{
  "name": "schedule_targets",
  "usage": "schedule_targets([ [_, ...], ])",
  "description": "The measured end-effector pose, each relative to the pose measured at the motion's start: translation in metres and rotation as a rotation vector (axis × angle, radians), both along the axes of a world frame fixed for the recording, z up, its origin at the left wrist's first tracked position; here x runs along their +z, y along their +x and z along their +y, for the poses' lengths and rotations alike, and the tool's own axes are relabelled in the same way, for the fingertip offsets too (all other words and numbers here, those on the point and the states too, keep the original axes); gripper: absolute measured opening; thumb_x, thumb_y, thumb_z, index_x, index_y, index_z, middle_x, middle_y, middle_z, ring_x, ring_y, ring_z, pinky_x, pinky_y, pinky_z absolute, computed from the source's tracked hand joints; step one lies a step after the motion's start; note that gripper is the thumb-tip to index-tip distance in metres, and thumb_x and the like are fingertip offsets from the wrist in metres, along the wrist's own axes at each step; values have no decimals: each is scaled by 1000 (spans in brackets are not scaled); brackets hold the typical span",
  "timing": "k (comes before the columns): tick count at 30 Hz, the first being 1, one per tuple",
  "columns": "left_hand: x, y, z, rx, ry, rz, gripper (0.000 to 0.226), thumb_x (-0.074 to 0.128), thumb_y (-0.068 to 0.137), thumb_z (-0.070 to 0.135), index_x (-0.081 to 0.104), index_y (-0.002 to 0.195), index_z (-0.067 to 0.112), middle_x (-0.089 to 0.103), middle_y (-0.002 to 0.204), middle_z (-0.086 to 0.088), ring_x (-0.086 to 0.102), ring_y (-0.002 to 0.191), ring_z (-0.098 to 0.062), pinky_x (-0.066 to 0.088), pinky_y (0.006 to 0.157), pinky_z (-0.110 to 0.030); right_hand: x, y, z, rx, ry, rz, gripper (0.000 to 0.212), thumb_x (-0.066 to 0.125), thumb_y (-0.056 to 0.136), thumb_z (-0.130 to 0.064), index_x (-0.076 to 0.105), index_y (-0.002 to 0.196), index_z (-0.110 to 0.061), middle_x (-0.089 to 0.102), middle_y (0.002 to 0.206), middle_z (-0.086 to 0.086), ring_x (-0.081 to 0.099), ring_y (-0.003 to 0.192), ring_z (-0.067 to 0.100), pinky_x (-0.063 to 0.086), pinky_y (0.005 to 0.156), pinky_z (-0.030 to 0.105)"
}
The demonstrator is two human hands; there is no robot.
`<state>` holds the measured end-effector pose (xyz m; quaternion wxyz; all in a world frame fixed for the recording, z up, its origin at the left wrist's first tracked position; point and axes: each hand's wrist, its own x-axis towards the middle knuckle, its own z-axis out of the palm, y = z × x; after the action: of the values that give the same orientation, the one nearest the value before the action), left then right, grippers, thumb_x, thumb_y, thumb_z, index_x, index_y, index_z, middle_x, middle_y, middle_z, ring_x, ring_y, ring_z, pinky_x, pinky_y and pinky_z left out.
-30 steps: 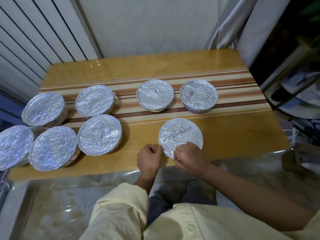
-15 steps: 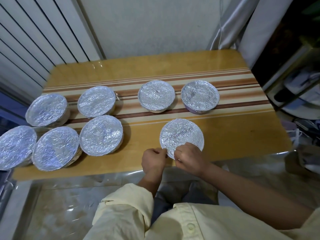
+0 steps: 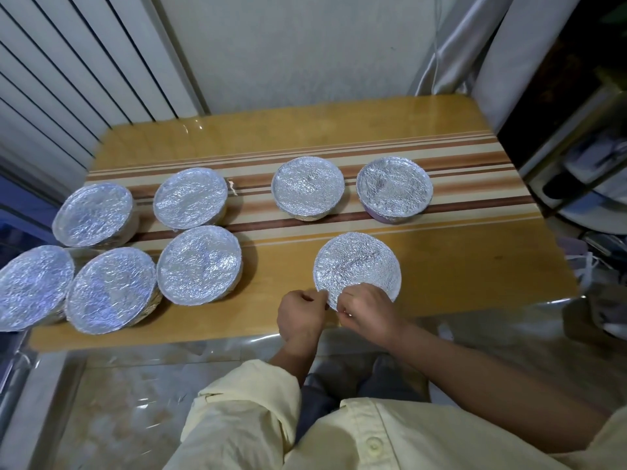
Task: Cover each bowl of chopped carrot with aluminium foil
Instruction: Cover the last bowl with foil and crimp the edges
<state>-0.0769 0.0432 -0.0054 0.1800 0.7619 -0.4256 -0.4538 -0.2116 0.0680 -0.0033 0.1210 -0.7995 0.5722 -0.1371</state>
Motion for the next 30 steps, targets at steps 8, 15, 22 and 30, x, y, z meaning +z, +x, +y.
schedule_targets([
  [8, -1, -6, 1, 4, 30, -23, 25, 71, 80, 33, 76, 67, 13, 74, 73, -10, 70, 77, -30, 55, 73, -30, -2, 0, -1, -13, 4, -36, 26, 81, 54, -4, 56, 51, -13, 52, 51, -1, 51, 46, 19, 31, 44, 21],
  [15, -2, -8, 7, -26, 52, 6, 38, 67, 78, 43, 72, 63, 9, 71, 68, -13, 71, 73, -33, 56, 71, -31, -5, -1, 0, -15, 18, -91, 23, 80, 54, -2, 59, 55, -12, 54, 53, 2, 55, 48, 24, 39, 44, 23],
  [22, -2, -5, 4, -83, 42, -27, 33, 64, 80, 44, 76, 70, 14, 73, 72, -8, 70, 77, -28, 53, 69, -30, -5, 0, -3, -42, 18, -131, 18, 76, 59, -1, 60, 58, -10, 55, 56, 4, 55, 50, 26, 42, 43, 28],
  [30, 1, -8, -1, -70, 29, -109, 22, 68, 83, 32, 77, 74, 14, 73, 77, -11, 68, 79, -32, 43, 63, -25, -7, 0, -3, -30, 22, -145, 15, 75, 63, -1, 62, 61, -9, 57, 58, 5, 57, 53, 26, 45, 46, 30],
])
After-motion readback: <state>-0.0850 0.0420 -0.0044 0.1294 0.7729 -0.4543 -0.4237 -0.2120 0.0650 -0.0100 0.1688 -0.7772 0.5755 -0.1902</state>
